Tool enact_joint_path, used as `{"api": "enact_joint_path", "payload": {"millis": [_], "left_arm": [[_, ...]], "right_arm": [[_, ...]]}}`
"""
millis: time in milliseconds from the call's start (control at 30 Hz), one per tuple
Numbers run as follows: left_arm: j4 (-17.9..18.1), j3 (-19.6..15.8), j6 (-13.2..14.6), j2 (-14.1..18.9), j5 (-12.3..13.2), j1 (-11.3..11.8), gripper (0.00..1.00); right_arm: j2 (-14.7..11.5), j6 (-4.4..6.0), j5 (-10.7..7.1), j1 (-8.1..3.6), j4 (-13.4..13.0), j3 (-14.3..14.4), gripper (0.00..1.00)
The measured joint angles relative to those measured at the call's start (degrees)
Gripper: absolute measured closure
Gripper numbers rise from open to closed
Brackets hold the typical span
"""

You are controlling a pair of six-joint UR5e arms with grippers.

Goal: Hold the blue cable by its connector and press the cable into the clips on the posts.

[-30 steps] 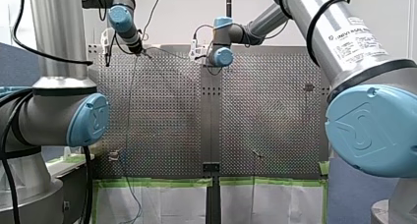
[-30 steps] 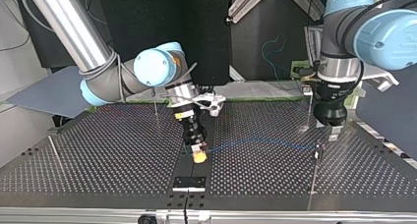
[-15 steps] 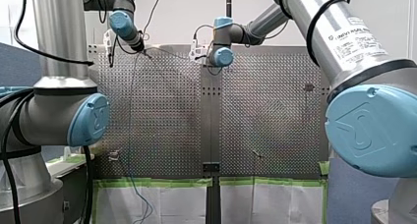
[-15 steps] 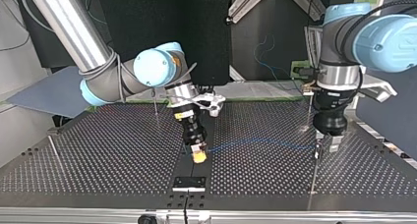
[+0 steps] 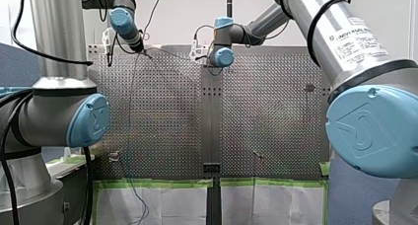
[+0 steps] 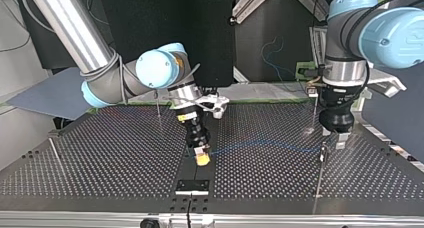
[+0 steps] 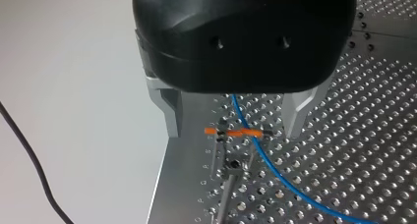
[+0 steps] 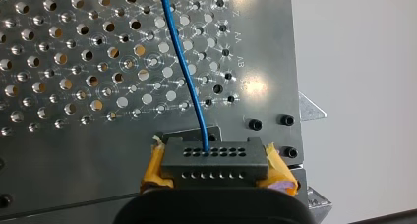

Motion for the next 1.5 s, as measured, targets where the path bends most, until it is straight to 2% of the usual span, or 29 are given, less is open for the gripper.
{"api": "enact_joint_path", "payload": {"millis": [567, 1500], "left_arm": [[0.00, -1.26, -0.15, 0.64, 0.07, -0.23, 0.00], [-0.01, -1.35, -0.22, 0.70, -0.05, -0.22, 0.00]], "right_arm": [[0.00, 0.09, 0.00, -0.03, 0.01, -0.01, 1.00], [0.00, 0.10, -0.03, -0.03, 0.16, -0.01, 1.00]]}}
